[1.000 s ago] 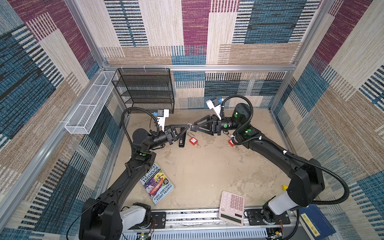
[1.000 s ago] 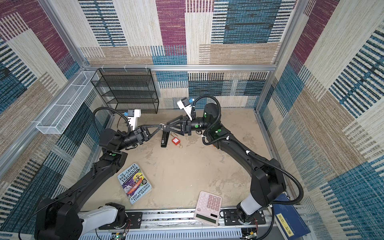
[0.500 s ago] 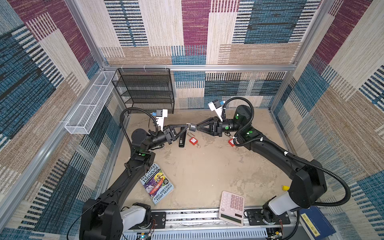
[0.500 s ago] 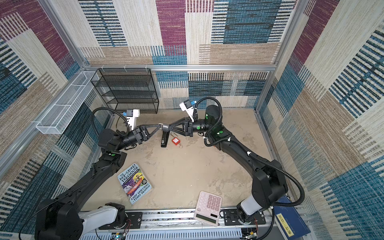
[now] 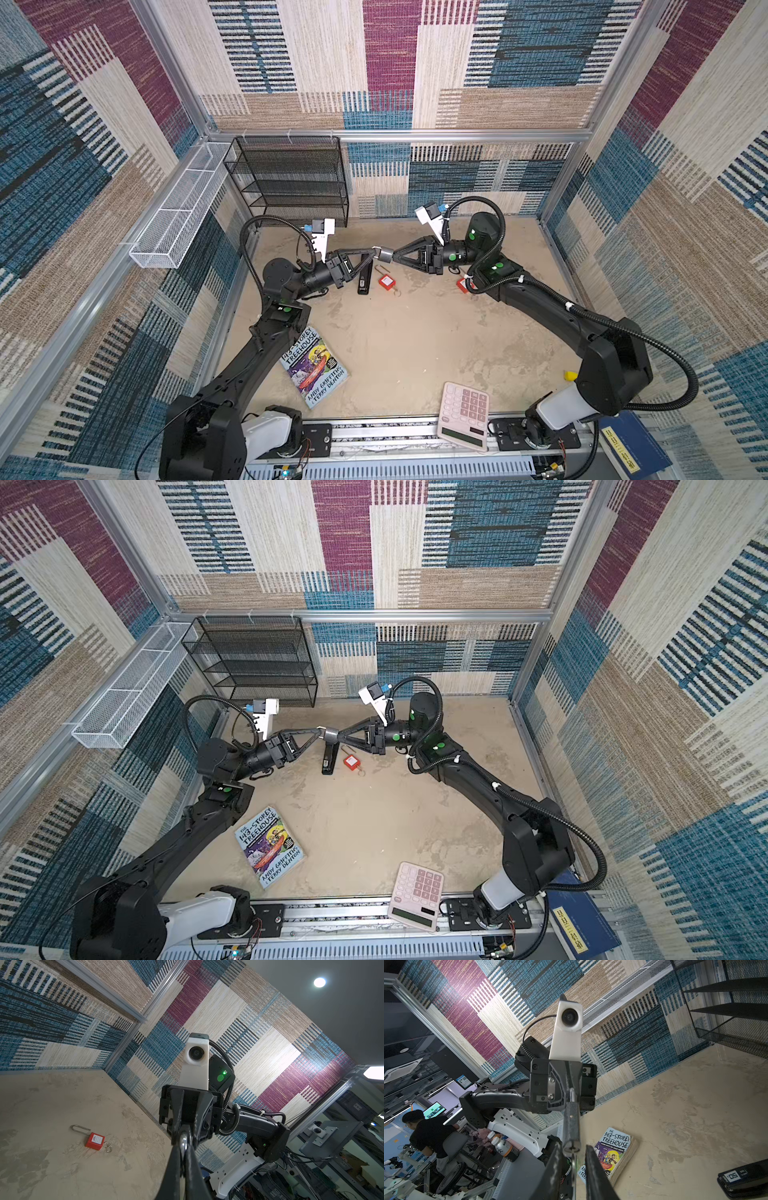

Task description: Lock with the key

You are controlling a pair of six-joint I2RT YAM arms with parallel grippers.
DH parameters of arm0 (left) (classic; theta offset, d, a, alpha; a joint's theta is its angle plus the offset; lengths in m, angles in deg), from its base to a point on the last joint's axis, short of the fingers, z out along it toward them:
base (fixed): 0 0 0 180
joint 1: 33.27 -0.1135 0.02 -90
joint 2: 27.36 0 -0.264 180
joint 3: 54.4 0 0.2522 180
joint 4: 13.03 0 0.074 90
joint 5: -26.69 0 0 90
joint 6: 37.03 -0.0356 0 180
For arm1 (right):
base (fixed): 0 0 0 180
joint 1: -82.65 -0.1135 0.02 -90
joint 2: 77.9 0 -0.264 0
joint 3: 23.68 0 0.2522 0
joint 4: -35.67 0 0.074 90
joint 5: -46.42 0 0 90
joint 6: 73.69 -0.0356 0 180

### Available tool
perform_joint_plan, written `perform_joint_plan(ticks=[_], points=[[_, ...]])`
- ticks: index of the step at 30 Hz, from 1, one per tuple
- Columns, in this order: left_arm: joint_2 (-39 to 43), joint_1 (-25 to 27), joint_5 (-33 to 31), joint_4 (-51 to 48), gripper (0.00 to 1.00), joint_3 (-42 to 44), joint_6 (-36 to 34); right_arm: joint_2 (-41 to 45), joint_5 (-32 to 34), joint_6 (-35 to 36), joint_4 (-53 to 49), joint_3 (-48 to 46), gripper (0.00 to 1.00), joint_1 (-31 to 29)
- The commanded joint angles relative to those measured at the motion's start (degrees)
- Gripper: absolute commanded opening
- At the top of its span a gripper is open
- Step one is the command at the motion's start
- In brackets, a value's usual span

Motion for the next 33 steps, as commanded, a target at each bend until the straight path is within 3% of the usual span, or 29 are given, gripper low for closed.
perform_joint_plan(ticks=[1, 13, 33], points=[[0.0, -0.1, 1.2, 4.0, 0.00, -0.1, 0.9, 0.3, 0.0, -0.9, 1.5, -0.3, 0.20, 0.1], [0.2, -0.6, 1.5, 4.3, 0.00, 0.2, 1.6, 0.4, 0.0, -1.7, 1.9, -0.6, 0.00, 0.0], [1.2, -4.8, 3.4, 4.9, 0.00, 1.3, 1.9, 1.8, 1.8, 1.8, -4.4, -2.8, 0.00, 2.1]])
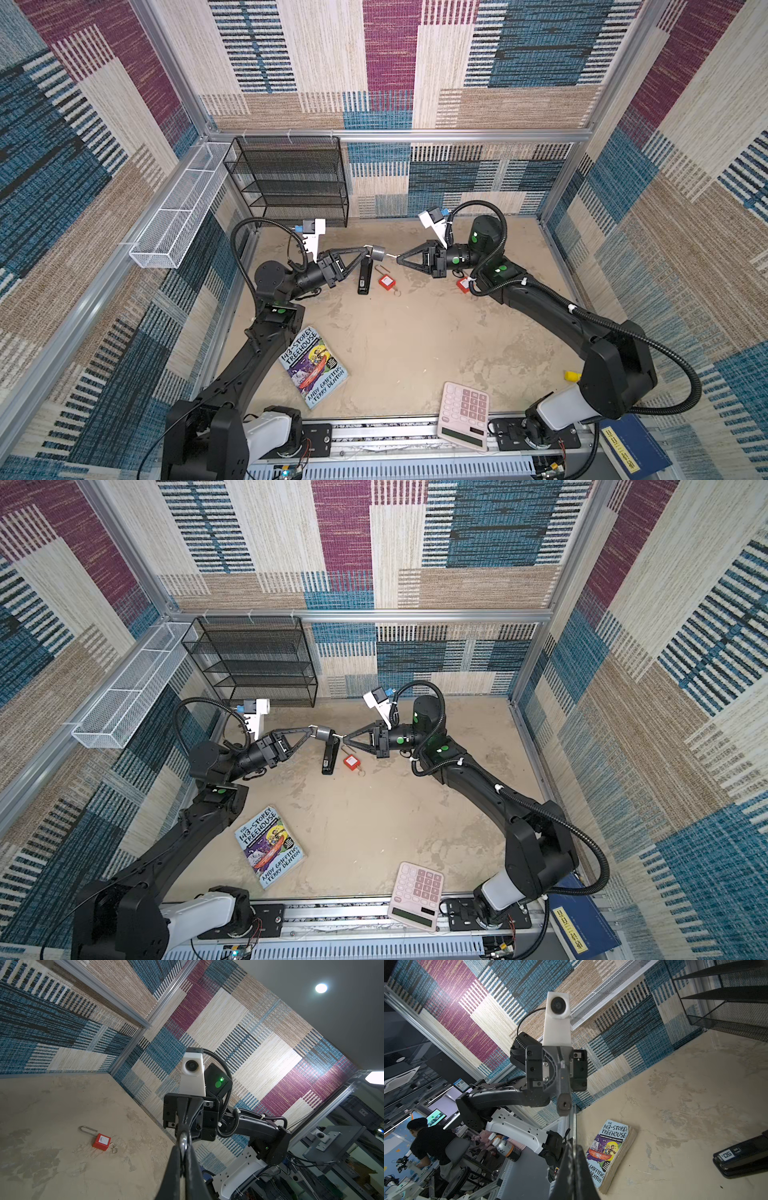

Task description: Lock with the key

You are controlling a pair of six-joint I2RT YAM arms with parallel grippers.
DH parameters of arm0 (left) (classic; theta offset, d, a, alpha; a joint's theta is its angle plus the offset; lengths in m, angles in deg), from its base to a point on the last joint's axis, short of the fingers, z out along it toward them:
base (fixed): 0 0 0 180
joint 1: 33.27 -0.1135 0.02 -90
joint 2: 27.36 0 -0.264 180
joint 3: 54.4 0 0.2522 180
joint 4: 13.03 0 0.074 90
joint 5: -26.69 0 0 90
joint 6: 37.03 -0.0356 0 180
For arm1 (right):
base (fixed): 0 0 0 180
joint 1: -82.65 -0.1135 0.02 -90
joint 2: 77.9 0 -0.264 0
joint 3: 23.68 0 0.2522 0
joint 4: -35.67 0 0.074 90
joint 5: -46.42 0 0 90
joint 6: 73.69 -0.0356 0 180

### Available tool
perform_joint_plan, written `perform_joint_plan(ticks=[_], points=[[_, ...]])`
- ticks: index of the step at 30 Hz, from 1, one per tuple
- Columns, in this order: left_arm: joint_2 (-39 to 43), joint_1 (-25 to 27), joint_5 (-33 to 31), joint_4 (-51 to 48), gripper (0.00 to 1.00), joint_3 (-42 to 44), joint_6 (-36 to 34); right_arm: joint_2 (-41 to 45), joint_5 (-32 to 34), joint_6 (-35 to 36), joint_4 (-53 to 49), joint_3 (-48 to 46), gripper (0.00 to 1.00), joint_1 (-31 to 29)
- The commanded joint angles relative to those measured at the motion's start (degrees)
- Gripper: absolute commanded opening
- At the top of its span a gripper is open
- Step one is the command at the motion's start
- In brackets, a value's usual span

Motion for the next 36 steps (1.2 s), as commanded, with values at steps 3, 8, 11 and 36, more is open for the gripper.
perform_joint_plan(ticks=[3, 8, 11, 36], points=[[0.6, -1.6, 4.9, -8.6, 0.00, -1.6, -6.8, 1.1, 1.5, 2.0, -2.5, -1.7, 0.00, 2.0], [2.4, -0.6, -0.6, -55.6, 0.00, -9.3, -38.4, 2.8, 3.1, 3.6, -4.5, -4.8, 0.00, 5.4], [-0.2, -0.1, -4.6, -71.7, 0.00, -12.1, -49.7, 3.8, 5.0, 5.8, -7.6, -5.4, 0.00, 7.0], [-36.1, 13.5, -16.4, -97.1, 0.00, -26.8, -73.1, 9.1, 7.2, 9.2, -12.0, -8.7, 0.00, 12.2]])
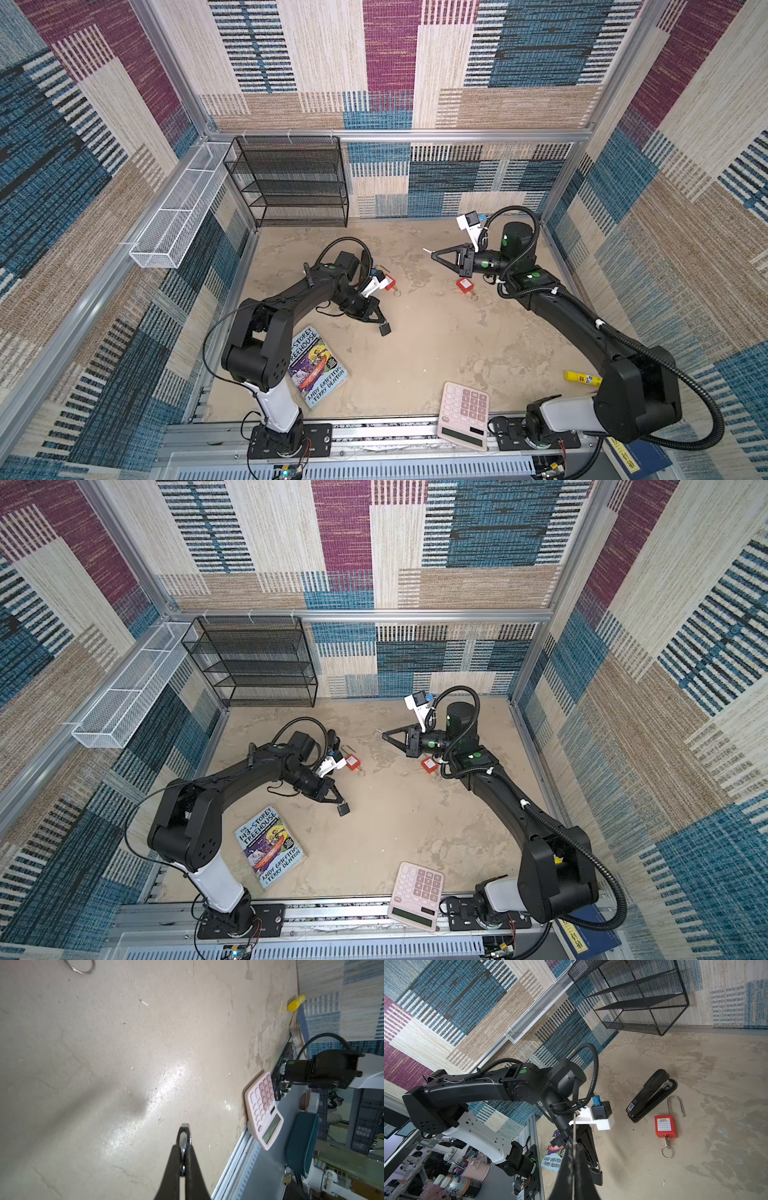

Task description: Lock with the key

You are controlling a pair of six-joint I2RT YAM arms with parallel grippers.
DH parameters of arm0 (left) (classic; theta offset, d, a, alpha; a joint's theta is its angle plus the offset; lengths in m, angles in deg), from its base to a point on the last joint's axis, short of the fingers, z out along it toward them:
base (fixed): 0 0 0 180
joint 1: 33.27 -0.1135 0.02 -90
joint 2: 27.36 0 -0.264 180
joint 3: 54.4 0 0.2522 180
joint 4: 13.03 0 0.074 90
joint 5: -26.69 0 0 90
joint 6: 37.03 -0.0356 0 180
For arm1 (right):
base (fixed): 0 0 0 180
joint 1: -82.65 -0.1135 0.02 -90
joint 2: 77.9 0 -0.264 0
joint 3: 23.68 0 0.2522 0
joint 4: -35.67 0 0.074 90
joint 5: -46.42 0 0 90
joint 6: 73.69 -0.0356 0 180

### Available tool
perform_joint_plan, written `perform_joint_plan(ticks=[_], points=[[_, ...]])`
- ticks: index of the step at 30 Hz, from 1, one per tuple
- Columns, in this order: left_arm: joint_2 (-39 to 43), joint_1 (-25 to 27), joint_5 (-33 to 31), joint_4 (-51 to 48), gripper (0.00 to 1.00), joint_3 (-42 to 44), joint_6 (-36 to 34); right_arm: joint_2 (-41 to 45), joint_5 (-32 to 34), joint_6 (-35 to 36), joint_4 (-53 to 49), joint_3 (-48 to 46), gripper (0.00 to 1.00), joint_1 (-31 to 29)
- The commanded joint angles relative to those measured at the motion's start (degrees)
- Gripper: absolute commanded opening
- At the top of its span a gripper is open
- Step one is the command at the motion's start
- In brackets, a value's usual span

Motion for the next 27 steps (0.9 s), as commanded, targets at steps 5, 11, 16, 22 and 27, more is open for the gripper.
perform_joint_plan(ticks=[5, 11, 16, 22, 27], points=[[-5.7, 2.7, -1.6, -3.1, 0.00, -4.5, -5.9, 1.4, 0.5, 1.1, -0.4, -0.2, 0.00, 0.3], [-8.7, 3.9, -1.5, -3.0, 0.00, -7.3, -8.2, 1.9, 0.0, 1.2, -0.6, -0.7, 0.00, 0.4], [-11.1, 4.3, -0.2, -3.3, 0.00, -9.2, -9.6, 2.1, -0.4, 1.3, -1.0, -0.7, 0.00, 0.5], [-13.2, 4.6, 2.8, -3.3, 0.00, -10.9, -11.8, 2.2, -0.4, 1.2, -0.9, -1.1, 0.00, 0.5], [-14.7, 4.7, 3.2, -3.3, 0.00, -12.0, -13.0, 2.2, -0.5, 1.1, -1.0, -1.2, 0.00, 0.5]])
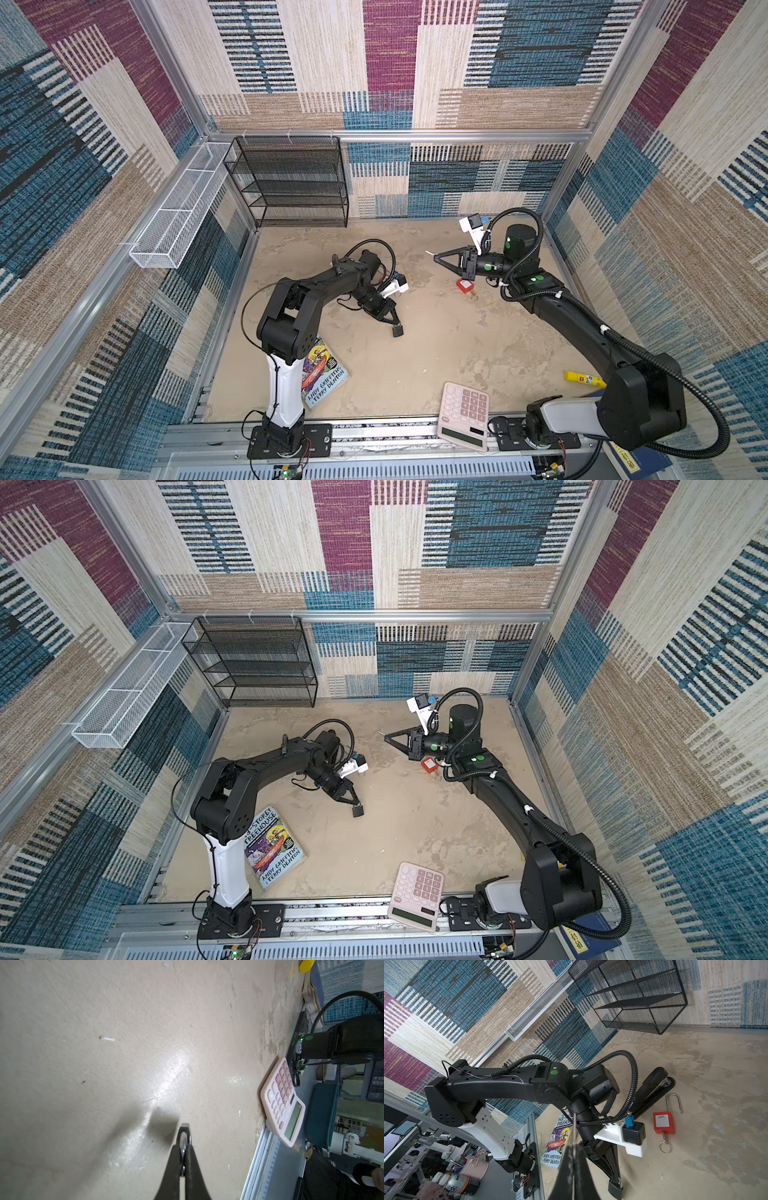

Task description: Lock with the key

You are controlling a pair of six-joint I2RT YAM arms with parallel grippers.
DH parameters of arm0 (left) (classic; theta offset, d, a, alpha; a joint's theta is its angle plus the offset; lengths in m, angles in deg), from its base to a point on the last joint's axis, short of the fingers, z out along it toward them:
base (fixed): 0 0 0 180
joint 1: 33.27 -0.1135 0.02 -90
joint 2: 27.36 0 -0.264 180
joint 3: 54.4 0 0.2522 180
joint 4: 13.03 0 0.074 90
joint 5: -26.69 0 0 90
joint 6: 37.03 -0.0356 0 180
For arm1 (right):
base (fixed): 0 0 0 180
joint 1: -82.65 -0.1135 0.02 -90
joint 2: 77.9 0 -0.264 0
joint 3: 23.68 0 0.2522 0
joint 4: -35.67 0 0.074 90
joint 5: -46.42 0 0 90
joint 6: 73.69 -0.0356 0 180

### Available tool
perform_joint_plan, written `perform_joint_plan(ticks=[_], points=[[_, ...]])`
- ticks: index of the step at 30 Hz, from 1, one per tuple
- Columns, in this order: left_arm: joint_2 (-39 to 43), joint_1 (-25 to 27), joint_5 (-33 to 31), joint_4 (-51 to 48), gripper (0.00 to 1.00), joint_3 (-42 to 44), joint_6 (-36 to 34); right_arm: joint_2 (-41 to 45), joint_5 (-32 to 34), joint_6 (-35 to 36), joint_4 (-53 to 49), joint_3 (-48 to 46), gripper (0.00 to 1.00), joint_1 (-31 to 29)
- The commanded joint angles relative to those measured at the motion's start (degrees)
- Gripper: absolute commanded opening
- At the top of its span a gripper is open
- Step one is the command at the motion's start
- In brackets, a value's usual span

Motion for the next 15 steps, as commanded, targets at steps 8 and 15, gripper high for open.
perform_joint_plan(ticks=[8, 15], points=[[-2.7, 0.1, 1.8, -2.2, 0.00, -3.1, -2.8, 0.7, -0.3, 0.1, 0.0, -0.1, 0.00, 0.0], [-3.4, 0.1, 0.6, -2.3, 0.03, -3.6, -1.8, 0.6, -0.7, 0.3, -0.1, -0.1, 0.00, 0.1]])
